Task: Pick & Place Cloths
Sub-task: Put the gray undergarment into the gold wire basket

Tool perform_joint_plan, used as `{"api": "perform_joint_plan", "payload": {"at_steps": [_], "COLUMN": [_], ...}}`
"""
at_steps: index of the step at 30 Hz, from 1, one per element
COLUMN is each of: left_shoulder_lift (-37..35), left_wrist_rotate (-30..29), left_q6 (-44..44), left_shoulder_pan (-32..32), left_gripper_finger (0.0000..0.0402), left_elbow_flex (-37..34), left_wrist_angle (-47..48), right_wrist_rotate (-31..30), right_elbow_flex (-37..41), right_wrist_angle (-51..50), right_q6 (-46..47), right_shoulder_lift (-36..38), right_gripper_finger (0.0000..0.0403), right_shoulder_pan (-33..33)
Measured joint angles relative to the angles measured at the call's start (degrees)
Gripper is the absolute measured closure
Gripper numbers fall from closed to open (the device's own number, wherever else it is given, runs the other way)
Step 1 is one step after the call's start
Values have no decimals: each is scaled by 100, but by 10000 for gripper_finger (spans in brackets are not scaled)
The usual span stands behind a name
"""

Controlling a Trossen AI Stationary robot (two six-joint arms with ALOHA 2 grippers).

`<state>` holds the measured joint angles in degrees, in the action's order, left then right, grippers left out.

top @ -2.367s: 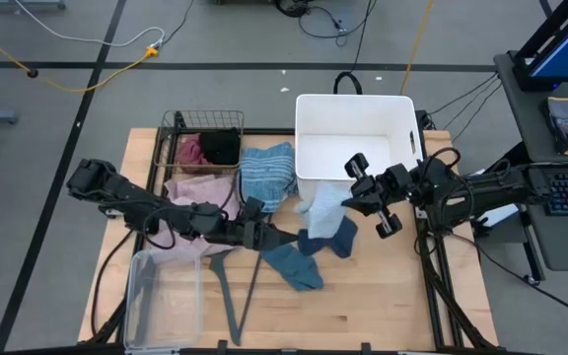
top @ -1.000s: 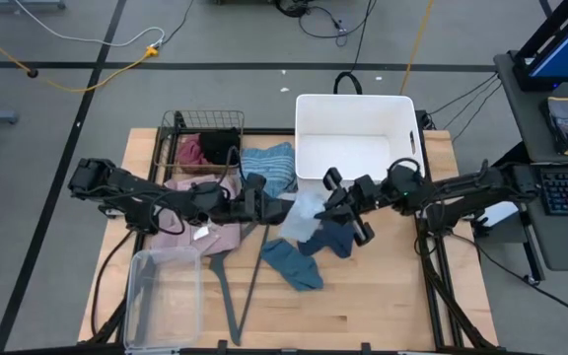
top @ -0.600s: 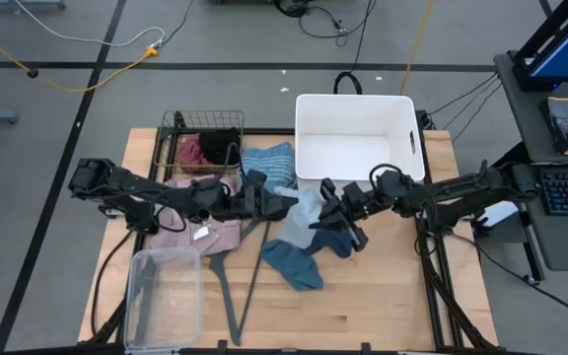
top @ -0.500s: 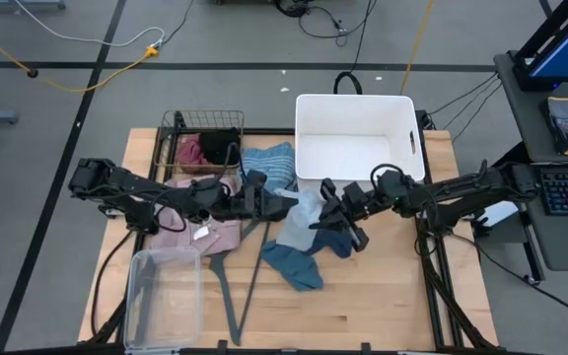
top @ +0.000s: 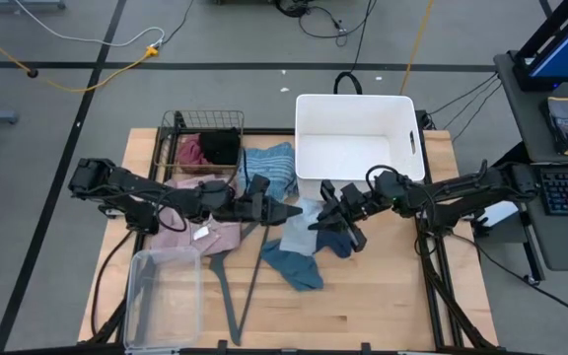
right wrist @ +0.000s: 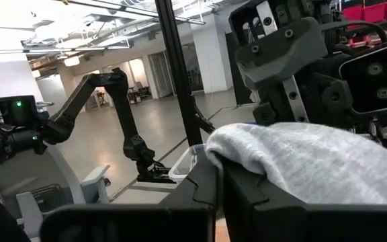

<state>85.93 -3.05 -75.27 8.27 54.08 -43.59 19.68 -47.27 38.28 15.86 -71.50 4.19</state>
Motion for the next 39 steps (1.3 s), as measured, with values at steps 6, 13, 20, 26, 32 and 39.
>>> {"api": "perform_joint_plan", "payload": {"at_steps": [6, 13, 20, 26, 32, 39], "left_shoulder_lift": [324, 920, 892, 892, 735, -112], "left_wrist_rotate": [67, 965, 1137, 1238, 1271, 546], "left_q6": [36, 13, 267, 344, 522, 1422], "left_shoulder_pan": [0, -165, -256, -222, -192, -219], "left_gripper_finger": [214, 272, 381, 386, 393, 394], "left_elbow_flex": [196, 868, 903, 903, 903, 903], "left_wrist_angle": [-21, 20, -3, 33, 239, 2106], "right_wrist_rotate": [-8, 121, -32, 13, 275, 447], "right_elbow_flex": [0, 0, -3, -2, -2, 4], "right_wrist_angle": [116, 196, 187, 180, 177, -217], "right_q6": [13, 318, 278, 396, 975, 1268], "right_shoulder_lift": [-83, -242, -108, -92, -85, -94], "right_gripper_finger": [403, 403, 403, 388, 344, 285], "right_shoulder_pan": [0, 76, 232, 281, 328, 473]}}
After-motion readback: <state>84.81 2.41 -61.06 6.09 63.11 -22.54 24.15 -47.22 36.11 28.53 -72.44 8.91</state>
